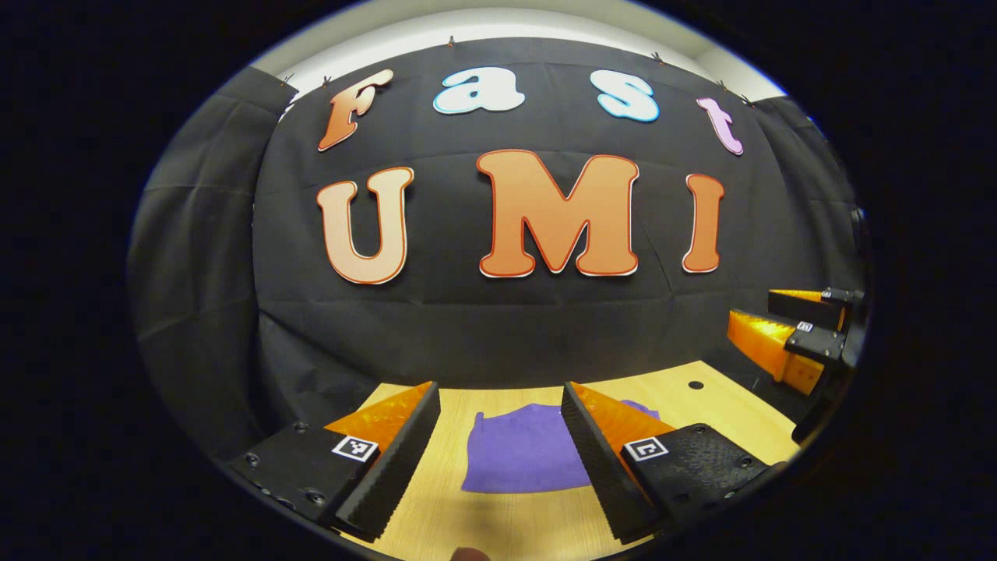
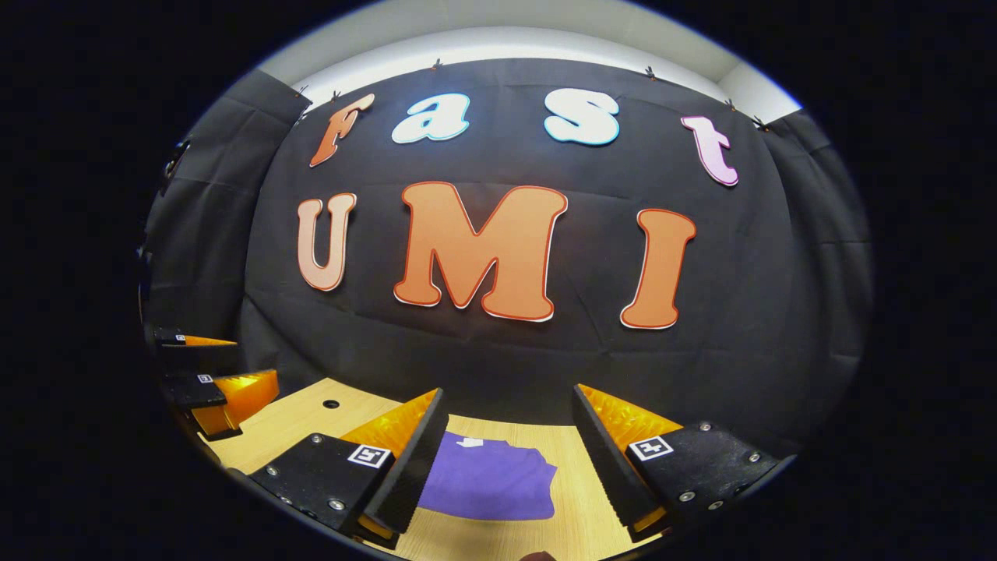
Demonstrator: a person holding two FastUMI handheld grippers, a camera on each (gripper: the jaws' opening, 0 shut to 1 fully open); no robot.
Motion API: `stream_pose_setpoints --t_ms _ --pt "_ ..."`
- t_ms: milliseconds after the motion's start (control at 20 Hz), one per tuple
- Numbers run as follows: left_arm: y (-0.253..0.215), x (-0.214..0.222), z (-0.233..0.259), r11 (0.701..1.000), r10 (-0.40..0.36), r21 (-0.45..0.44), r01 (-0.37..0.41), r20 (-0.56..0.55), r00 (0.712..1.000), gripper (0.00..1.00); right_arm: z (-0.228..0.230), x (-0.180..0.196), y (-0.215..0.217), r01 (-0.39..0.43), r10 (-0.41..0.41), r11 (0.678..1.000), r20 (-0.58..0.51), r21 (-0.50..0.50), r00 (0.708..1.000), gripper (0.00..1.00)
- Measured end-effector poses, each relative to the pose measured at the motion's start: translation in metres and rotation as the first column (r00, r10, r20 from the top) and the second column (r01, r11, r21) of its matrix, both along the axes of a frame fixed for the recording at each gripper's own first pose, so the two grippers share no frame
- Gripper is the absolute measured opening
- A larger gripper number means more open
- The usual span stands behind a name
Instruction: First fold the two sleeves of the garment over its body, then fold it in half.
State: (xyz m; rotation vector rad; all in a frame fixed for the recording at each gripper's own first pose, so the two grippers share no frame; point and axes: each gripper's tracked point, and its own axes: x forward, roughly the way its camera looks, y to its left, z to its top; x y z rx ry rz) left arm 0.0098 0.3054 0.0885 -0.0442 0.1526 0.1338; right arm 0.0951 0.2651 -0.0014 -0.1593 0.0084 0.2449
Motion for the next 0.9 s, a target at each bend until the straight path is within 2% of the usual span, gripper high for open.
stream_pose_setpoints --t_ms 200,350,700,900 --pt "-0.008 -0.002 0.004 1.0 -0.013 -0.008 0.013 0.015 1.0 0.99 -0.001 0.0 -0.008 0.026 -0.025 0.999 -0.012 0.04 1.0 0.95" --pt "-0.007 0.001 0.017 1.0 -0.002 0.016 0.001 0.054 0.999 0.98 -0.002 0.002 -0.012 0.042 -0.041 0.999 -0.014 0.035 0.999 0.95" --pt "-0.025 0.006 0.033 0.997 -0.056 0.049 0.051 0.109 0.992 0.97 -0.003 0.0 -0.009 0.03 -0.03 0.999 -0.009 0.02 1.0 0.95" --pt "-0.025 0.009 0.05 0.997 -0.053 0.069 0.044 0.145 0.988 0.96 0.008 0.002 -0.01 0.026 -0.026 0.999 0.019 0.029 0.999 0.95"
